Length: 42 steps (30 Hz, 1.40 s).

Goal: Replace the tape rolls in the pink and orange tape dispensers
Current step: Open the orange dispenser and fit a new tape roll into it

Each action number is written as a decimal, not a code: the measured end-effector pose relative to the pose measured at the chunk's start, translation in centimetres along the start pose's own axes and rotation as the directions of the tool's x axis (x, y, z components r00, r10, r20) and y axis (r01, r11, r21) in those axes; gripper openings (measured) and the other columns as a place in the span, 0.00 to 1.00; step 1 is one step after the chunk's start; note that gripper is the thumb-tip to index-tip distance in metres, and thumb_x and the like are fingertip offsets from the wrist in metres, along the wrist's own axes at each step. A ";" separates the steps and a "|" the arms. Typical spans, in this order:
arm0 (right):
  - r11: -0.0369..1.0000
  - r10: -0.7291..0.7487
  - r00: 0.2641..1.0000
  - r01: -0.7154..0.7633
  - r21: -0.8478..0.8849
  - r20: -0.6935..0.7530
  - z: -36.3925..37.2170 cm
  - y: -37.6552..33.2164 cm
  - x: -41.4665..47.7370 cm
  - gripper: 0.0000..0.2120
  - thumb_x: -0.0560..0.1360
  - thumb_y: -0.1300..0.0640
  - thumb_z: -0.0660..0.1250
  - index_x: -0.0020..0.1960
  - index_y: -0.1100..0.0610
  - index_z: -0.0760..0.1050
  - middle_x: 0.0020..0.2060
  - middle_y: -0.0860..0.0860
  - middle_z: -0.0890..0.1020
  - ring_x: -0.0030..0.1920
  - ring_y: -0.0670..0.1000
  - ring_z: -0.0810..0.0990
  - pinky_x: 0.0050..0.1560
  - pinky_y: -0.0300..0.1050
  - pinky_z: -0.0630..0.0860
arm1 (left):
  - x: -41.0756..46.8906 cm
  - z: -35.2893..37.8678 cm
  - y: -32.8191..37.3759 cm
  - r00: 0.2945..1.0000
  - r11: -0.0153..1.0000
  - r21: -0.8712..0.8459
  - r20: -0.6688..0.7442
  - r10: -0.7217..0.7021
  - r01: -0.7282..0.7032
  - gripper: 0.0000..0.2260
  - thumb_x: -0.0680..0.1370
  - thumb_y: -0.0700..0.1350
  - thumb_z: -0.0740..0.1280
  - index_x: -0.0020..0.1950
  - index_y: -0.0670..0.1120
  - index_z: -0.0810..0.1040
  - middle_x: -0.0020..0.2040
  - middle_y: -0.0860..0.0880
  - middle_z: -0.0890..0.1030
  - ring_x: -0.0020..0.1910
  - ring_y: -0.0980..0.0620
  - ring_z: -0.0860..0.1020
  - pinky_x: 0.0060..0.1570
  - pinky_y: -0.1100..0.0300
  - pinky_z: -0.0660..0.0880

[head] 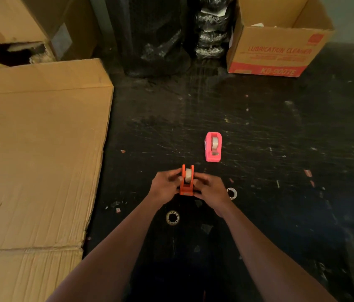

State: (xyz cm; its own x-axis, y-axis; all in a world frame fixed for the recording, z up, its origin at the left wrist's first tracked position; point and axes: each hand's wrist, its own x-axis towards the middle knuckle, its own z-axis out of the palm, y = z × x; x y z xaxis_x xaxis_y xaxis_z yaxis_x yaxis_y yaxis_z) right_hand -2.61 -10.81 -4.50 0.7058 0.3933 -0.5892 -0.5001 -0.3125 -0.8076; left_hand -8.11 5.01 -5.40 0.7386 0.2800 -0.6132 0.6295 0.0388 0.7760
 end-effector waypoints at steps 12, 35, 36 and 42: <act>0.867 -0.151 0.988 0.128 -0.482 -0.009 -0.6 0.8 2.7 0.35 0.77 0.65 0.71 0.81 0.49 0.64 0.68 0.51 0.80 0.66 0.49 0.80 0.69 0.50 0.76 | 1.1 1.0 -0.2 0.981 0.989 0.099 -0.152 0.123 -0.109 0.16 0.81 0.34 0.68 0.63 0.52 0.84 0.55 0.51 0.87 0.55 0.53 0.86 0.55 0.49 0.85; 0.809 -0.207 0.978 0.166 -0.564 -0.009 -1.1 1.4 3.6 0.33 0.80 0.63 0.69 0.81 0.50 0.63 0.72 0.52 0.78 0.70 0.51 0.78 0.73 0.54 0.73 | 1.0 2.5 0.5 0.945 0.943 0.289 -0.227 0.235 -0.165 0.04 0.79 0.47 0.73 0.53 0.48 0.84 0.47 0.53 0.86 0.44 0.60 0.84 0.40 0.66 0.81; 0.809 -0.204 0.979 0.164 -0.564 -0.008 -1.1 1.4 3.6 0.33 0.80 0.63 0.69 0.81 0.50 0.63 0.72 0.52 0.78 0.70 0.51 0.78 0.73 0.54 0.73 | 1.0 2.5 0.5 0.946 0.944 0.285 -0.225 0.235 -0.167 0.05 0.78 0.46 0.75 0.52 0.49 0.84 0.47 0.54 0.86 0.45 0.59 0.85 0.44 0.62 0.83; 0.799 -0.218 0.976 0.180 -0.573 0.002 -1.0 1.6 3.7 0.33 0.79 0.62 0.70 0.81 0.50 0.63 0.73 0.52 0.77 0.72 0.52 0.76 0.74 0.56 0.73 | 1.2 2.6 0.3 0.943 0.957 0.246 -0.255 0.215 -0.151 0.04 0.78 0.42 0.75 0.51 0.50 0.86 0.46 0.54 0.86 0.45 0.57 0.86 0.46 0.57 0.86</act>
State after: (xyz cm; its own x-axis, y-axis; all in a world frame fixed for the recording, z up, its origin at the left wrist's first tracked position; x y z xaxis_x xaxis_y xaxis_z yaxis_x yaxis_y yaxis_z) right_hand -0.30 -10.69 -7.94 0.7972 0.4534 -0.3987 0.0148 -0.6748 -0.7378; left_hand -6.39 2.86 -6.31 0.7702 0.5166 -0.3741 0.5502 -0.2414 0.7994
